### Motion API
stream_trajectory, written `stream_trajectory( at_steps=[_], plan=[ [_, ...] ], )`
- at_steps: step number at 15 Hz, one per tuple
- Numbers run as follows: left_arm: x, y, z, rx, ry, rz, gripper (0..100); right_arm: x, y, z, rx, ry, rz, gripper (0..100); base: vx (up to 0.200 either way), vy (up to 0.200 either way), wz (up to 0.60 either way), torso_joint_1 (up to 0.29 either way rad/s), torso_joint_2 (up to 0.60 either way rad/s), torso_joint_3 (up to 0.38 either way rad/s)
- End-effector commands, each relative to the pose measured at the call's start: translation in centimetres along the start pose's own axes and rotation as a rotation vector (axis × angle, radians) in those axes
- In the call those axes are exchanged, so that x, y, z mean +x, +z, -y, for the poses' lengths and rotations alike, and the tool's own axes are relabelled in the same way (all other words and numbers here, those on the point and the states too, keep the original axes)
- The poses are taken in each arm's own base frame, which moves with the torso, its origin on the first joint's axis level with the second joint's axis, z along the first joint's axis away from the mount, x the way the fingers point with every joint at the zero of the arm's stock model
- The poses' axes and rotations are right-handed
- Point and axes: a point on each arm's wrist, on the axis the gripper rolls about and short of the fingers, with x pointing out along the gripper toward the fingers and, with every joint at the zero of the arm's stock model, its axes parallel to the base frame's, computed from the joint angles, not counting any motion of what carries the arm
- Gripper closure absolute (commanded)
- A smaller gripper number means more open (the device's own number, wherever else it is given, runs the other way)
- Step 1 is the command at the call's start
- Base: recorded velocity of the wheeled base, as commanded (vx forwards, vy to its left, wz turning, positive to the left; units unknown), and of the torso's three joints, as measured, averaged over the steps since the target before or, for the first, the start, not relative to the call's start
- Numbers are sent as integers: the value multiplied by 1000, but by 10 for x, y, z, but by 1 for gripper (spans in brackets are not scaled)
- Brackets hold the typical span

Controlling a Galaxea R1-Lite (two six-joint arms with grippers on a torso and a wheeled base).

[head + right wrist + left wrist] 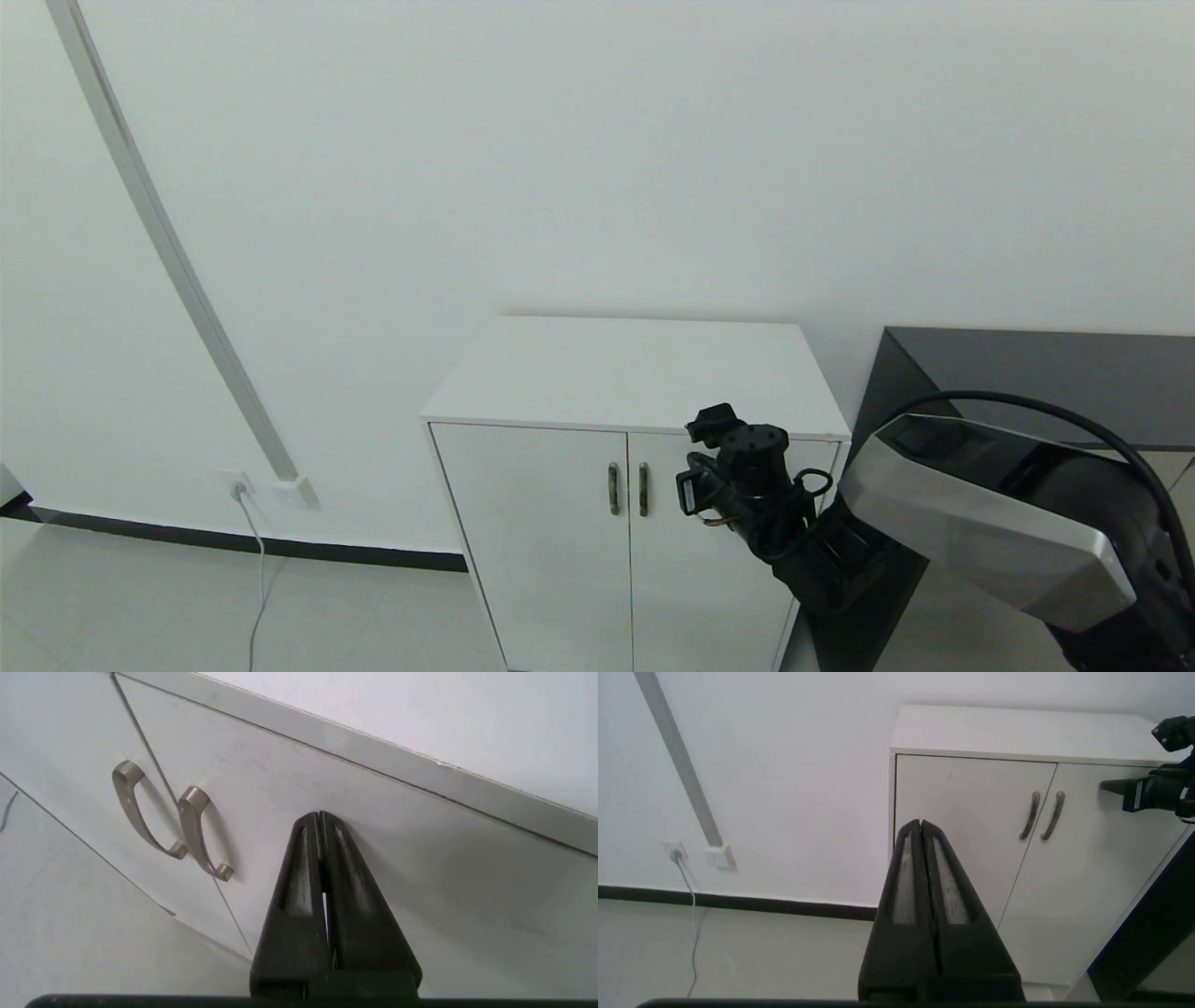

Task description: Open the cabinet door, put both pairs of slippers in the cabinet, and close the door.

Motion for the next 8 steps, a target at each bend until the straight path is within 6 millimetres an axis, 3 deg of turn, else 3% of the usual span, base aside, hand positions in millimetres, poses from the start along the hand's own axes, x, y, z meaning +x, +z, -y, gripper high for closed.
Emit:
stream_trajectory(
  at_steps=[1, 4, 8],
  plan=[
    [0, 0, 0, 0, 1, -1, 100, -5, 2, -1, -2, 4, -4, 100, 0, 0, 0, 0, 0, 0],
    [0, 0, 0, 0, 1, -1, 100, -27, 15, -1, -3, 19, -2, 100, 0, 0, 0, 0, 0, 0],
    [0, 0, 0, 0, 1, -1, 100, -88, 46, 16, 10, 13, 28, 100, 0, 0, 0, 0, 0, 0]
  ],
)
